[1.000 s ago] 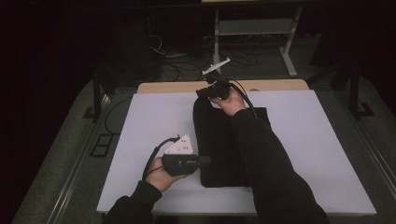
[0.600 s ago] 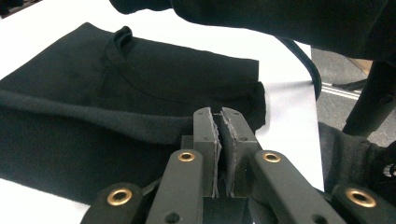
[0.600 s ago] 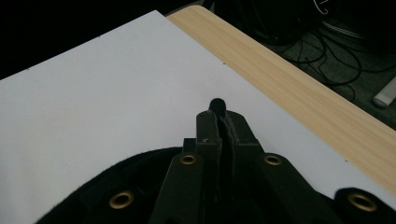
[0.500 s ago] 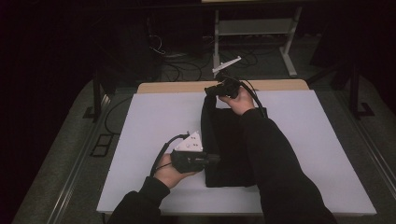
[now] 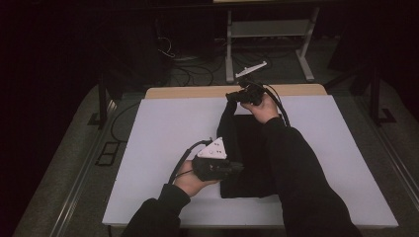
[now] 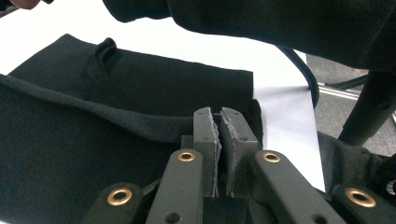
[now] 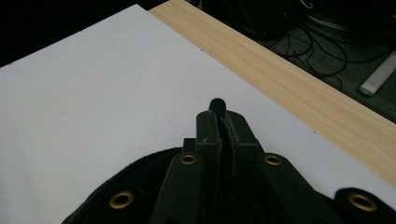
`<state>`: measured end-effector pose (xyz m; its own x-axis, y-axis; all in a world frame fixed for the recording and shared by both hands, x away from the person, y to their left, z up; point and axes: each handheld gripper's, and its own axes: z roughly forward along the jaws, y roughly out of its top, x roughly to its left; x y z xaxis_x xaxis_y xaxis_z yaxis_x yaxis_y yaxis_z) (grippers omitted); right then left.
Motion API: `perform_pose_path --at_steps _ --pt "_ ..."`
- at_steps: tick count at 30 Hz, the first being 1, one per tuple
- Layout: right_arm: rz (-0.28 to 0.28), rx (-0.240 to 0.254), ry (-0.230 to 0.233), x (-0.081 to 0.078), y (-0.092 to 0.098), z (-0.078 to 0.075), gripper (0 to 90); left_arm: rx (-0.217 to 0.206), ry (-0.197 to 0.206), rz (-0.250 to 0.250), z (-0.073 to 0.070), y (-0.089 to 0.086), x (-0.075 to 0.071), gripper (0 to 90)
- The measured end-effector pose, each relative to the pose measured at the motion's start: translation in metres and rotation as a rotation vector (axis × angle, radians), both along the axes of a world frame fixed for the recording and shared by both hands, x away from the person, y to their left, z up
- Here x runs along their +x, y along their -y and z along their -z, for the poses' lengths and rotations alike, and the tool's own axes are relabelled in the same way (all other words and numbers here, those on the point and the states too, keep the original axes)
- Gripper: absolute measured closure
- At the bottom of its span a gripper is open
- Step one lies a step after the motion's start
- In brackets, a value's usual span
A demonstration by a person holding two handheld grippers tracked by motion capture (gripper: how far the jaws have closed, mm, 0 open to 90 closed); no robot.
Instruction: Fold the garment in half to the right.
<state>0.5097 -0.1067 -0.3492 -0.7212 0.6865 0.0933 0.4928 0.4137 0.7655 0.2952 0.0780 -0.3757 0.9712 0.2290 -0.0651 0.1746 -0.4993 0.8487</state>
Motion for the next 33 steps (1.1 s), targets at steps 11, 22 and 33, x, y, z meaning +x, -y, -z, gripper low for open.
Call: perform_pose_path --at_steps 11,22,33 --pt "0.034 0.007 -0.013 -0.002 0.020 0.005 83.9 0.000 -0.011 0.016 0.004 0.016 0.004 83.9" --pt "0.055 0.011 -0.013 -0.007 0.037 0.010 83.9 -0.014 -0.021 0.028 0.007 0.031 0.007 83.8" --pt "0.098 0.014 -0.018 -0.009 0.062 0.014 83.9 -0.025 -0.016 0.058 0.009 0.054 0.009 83.9"
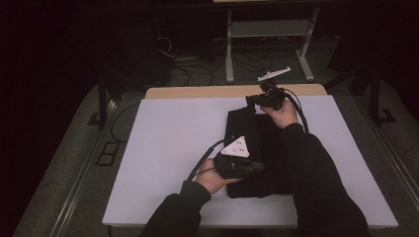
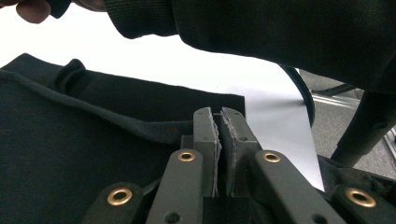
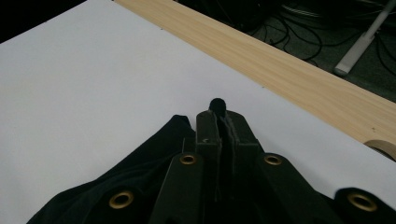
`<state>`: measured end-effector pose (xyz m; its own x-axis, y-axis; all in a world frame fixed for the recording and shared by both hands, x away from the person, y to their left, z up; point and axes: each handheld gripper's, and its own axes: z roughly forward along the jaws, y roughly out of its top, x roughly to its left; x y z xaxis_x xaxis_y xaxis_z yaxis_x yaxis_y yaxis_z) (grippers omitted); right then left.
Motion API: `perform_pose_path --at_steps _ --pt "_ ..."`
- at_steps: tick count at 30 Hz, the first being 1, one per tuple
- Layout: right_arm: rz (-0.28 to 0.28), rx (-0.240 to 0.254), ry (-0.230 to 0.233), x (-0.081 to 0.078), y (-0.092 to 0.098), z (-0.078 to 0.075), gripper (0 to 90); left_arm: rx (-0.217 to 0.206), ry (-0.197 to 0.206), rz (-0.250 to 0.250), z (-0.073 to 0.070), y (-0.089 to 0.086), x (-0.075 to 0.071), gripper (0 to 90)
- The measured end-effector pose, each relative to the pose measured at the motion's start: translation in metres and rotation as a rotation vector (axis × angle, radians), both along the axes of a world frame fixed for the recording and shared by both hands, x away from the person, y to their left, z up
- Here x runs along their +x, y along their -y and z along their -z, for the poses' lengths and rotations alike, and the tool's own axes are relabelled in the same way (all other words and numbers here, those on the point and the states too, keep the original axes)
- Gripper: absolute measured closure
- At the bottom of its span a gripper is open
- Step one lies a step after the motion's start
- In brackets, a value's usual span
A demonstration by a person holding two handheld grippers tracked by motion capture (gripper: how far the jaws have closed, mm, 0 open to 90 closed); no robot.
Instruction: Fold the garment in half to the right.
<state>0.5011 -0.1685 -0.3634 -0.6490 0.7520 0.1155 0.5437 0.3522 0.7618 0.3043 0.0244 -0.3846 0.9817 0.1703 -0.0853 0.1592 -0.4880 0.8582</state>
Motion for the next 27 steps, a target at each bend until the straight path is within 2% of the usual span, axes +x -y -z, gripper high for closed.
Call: perform_pose_path --at_steps 7,17,27 --pt "0.012 -0.003 0.008 0.000 0.009 -0.002 83.9 -0.016 -0.007 0.016 0.001 0.016 0.004 84.0" --pt "0.021 -0.008 0.009 0.000 0.020 -0.003 83.8 -0.030 -0.015 0.021 0.002 0.025 0.007 84.0" --pt "0.034 -0.007 0.002 -0.002 0.033 -0.001 83.8 -0.024 -0.025 0.034 0.006 0.038 0.010 84.0"
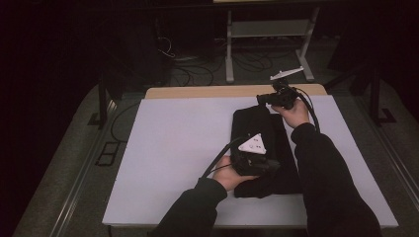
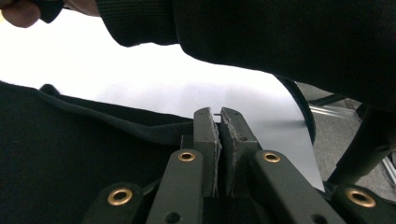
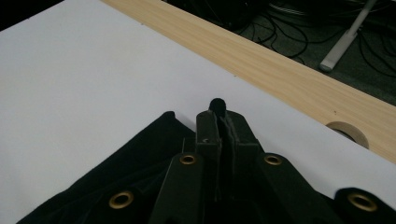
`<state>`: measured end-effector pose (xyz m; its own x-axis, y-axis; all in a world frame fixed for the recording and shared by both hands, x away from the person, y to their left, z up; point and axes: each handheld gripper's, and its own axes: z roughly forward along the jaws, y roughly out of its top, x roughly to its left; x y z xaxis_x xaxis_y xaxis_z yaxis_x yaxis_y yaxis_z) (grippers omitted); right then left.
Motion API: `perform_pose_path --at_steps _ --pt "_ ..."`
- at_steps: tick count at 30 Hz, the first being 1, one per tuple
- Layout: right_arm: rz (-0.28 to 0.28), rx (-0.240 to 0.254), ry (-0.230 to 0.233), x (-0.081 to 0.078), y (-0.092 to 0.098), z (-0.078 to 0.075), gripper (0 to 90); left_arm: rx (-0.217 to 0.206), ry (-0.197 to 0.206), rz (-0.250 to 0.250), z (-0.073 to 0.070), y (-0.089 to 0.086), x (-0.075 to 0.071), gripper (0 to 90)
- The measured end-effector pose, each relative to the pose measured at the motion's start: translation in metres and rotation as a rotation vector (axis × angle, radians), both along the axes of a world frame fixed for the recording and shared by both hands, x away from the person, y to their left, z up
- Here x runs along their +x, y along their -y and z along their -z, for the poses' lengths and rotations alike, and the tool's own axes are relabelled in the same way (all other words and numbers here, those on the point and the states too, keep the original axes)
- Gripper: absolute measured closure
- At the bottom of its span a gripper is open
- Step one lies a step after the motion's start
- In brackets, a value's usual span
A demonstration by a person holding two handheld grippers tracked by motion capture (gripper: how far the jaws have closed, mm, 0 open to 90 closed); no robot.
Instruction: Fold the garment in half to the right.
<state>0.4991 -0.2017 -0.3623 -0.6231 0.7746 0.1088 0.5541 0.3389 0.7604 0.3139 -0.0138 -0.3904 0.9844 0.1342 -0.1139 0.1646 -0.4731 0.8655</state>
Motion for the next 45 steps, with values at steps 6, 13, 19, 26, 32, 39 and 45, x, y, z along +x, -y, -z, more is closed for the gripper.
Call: perform_pose_path --at_steps 6,13,19,26,32,39,45 --pt "0.013 -0.002 -0.005 0.000 0.010 0.003 83.8 0.003 -0.005 0.007 0.001 0.008 0.002 84.0" --pt "0.027 0.001 -0.006 -0.001 0.022 0.006 83.8 0.001 -0.010 0.022 0.003 0.020 0.003 84.0" --pt "0.045 0.002 -0.015 -0.002 0.032 0.011 83.8 0.015 -0.013 0.038 0.005 0.031 0.002 83.9" --pt "0.057 0.017 -0.025 -0.001 0.043 0.027 83.6 0.025 -0.023 0.045 0.011 0.039 0.002 84.0" --pt "0.075 0.054 -0.050 0.000 0.051 0.041 83.4 0.038 -0.030 0.045 0.016 0.045 0.003 83.9" --pt "0.103 0.075 -0.081 0.000 0.059 0.057 83.2 0.052 -0.037 0.047 0.020 0.052 0.002 83.9" --pt "0.124 0.090 -0.115 -0.001 0.067 0.061 76.6 0.068 -0.037 0.048 0.021 0.057 0.003 84.0"
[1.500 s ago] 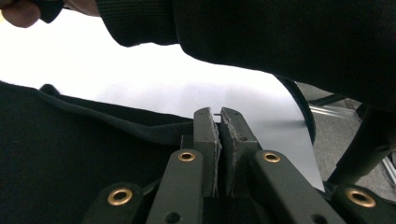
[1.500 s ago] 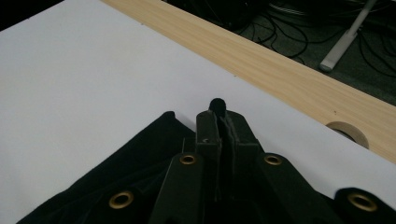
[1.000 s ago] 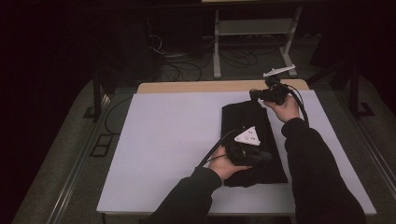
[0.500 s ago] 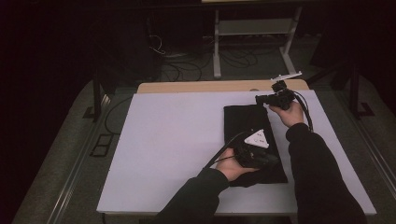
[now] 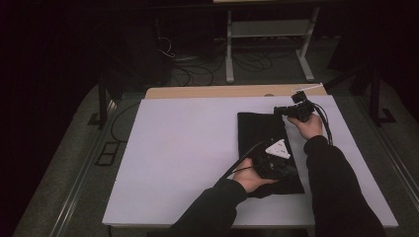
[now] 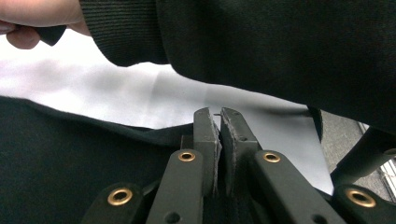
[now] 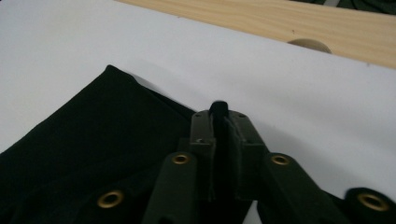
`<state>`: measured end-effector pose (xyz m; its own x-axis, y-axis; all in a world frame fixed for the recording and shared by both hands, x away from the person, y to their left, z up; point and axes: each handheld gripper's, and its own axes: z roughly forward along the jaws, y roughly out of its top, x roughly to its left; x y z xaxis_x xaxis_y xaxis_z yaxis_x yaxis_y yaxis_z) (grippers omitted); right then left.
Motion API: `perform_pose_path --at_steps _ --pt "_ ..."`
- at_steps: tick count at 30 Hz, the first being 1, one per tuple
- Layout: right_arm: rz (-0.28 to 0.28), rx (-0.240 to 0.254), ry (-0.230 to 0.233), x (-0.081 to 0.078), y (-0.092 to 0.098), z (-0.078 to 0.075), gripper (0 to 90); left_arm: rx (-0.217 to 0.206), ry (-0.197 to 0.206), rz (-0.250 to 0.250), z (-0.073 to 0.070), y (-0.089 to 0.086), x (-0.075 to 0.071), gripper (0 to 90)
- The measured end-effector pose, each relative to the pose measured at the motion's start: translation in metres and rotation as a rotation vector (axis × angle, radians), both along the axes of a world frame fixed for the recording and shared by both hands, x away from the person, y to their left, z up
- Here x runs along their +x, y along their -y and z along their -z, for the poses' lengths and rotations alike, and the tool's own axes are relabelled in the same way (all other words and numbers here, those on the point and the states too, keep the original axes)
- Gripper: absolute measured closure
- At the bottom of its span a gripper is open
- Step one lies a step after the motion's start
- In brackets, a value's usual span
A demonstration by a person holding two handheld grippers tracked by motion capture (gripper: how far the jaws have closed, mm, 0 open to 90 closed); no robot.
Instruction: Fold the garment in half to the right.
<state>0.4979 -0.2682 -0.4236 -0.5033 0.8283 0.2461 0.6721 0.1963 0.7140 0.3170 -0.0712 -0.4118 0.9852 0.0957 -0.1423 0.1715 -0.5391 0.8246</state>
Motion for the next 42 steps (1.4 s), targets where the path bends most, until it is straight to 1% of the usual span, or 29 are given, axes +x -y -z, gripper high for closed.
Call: perform_pose_path --at_steps 3,6,7,9,10,11,12,14,15,16,22,24,26,27,28,30,31,32,34,35,37,38,39,40,42 --pt "0.015 0.016 -0.012 -0.003 0.008 -0.001 69.7 0.000 -0.002 -0.003 0.001 0.003 0.000 84.1" --pt "0.037 0.012 0.002 -0.009 0.015 -0.003 59.9 0.004 0.001 0.004 0.001 0.007 0.000 84.3" --pt "0.043 0.013 0.005 -0.011 0.018 -0.004 56.3 0.000 -0.002 -0.002 0.001 0.009 -0.001 84.3" --pt "0.046 0.011 0.012 -0.015 0.023 -0.006 51.8 0.013 -0.002 0.011 0.002 0.013 -0.001 84.6" --pt "0.046 0.011 0.017 -0.017 0.024 -0.007 50.3 0.015 -0.002 0.009 0.002 0.015 -0.002 84.7" --pt "0.044 0.011 0.019 -0.019 0.026 -0.008 49.3 0.031 0.008 0.017 0.003 0.017 -0.002 84.8" --pt "0.042 0.009 0.025 -0.021 0.027 -0.009 48.2 0.033 0.006 0.015 0.004 0.020 -0.003 84.9" --pt "0.036 -0.002 0.037 -0.026 0.030 -0.012 47.4 0.046 0.000 0.018 0.005 0.023 -0.002 84.9" --pt "0.034 -0.002 0.036 -0.028 0.031 -0.013 46.7 0.051 0.007 0.018 0.006 0.025 -0.002 84.9" --pt "0.031 -0.001 0.038 -0.030 0.033 -0.013 45.9 0.056 -0.006 0.014 0.007 0.026 -0.002 84.9" --pt "0.023 -0.006 0.049 -0.045 0.044 -0.017 43.1 0.098 -0.013 0.019 0.012 0.035 0.001 85.0" --pt "0.024 -0.004 0.050 -0.049 0.047 -0.018 42.7 0.114 -0.007 0.023 0.013 0.038 0.002 85.0" --pt "0.025 -0.003 0.055 -0.054 0.051 -0.019 42.1 0.129 -0.013 0.022 0.014 0.041 0.001 85.0" --pt "0.028 0.002 0.059 -0.057 0.053 -0.019 42.1 0.135 -0.010 0.025 0.015 0.042 0.002 85.1" --pt "0.027 0.003 0.059 -0.059 0.055 -0.019 41.9 0.137 -0.018 0.023 0.016 0.044 0.001 85.1" --pt "0.028 0.002 0.062 -0.063 0.058 -0.020 41.4 0.149 -0.015 0.026 0.016 0.045 0.002 85.1" --pt "0.028 0.005 0.061 -0.065 0.059 -0.020 41.3 0.152 -0.020 0.026 0.017 0.046 0.001 85.1" --pt "0.027 0.009 0.065 -0.067 0.060 -0.020 41.2 0.160 -0.008 0.029 0.017 0.047 0.001 85.0" --pt "0.025 0.012 0.068 -0.072 0.062 -0.021 40.4 0.174 -0.007 0.032 0.017 0.048 0.001 84.9" --pt "0.025 0.012 0.068 -0.073 0.063 -0.021 39.6 0.177 -0.008 0.033 0.017 0.048 0.001 84.6" --pt "0.028 0.016 0.065 -0.077 0.064 -0.022 38.1 0.169 -0.024 0.027 0.016 0.047 0.001 83.6" --pt "0.029 0.019 0.070 -0.079 0.065 -0.022 37.8 0.169 -0.023 0.028 0.015 0.047 0.001 82.7" --pt "0.030 0.020 0.069 -0.080 0.066 -0.023 37.1 0.162 -0.023 0.028 0.014 0.046 0.001 81.0" --pt "0.031 0.023 0.071 -0.082 0.066 -0.024 35.9 0.151 -0.036 0.026 0.012 0.046 0.001 79.3" --pt "0.035 0.028 0.075 -0.085 0.067 -0.025 33.3 0.139 -0.063 0.009 0.009 0.045 0.001 72.1"
